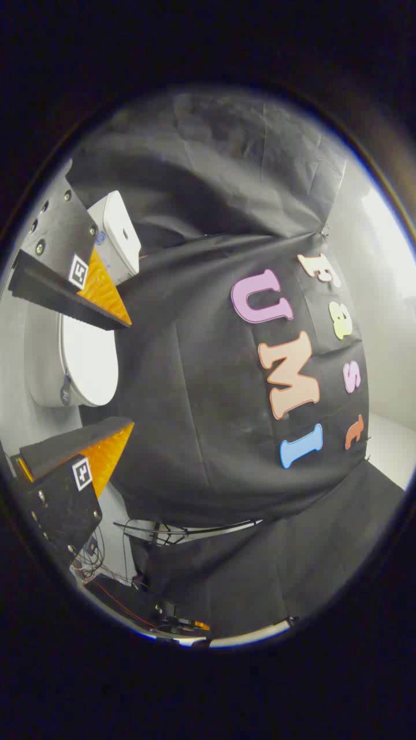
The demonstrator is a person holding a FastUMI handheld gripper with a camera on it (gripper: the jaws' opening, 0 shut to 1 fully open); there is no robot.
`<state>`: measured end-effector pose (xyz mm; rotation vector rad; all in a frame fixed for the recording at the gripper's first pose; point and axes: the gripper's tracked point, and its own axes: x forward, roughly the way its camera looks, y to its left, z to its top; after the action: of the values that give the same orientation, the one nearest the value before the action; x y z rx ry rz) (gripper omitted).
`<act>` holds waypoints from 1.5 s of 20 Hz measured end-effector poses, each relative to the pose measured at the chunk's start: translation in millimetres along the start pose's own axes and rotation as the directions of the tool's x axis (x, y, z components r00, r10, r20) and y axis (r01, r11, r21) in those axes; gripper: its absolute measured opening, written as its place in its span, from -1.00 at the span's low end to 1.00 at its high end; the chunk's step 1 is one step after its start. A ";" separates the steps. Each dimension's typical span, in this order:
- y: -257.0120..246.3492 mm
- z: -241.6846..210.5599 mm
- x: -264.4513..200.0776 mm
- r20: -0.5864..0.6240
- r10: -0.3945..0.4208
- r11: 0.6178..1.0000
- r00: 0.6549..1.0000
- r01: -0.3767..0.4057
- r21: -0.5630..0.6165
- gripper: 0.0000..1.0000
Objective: Open the toilet lid.
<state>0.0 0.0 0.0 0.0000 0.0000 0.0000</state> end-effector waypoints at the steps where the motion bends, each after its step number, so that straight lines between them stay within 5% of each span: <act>1: -0.9 -0.4 0.0 0.000 -0.001 1.000 1.000 0.001 0.002 0.80; 21: -11.1 -8.9 6.3 -0.011 -0.023 0.998 1.000 0.023 0.054 0.77; 30: -49.7 -39.3 17.4 -0.041 -0.104 0.942 0.994 0.112 0.316 0.77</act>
<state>17.4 -49.7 -39.3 0.3233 0.0241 -0.1100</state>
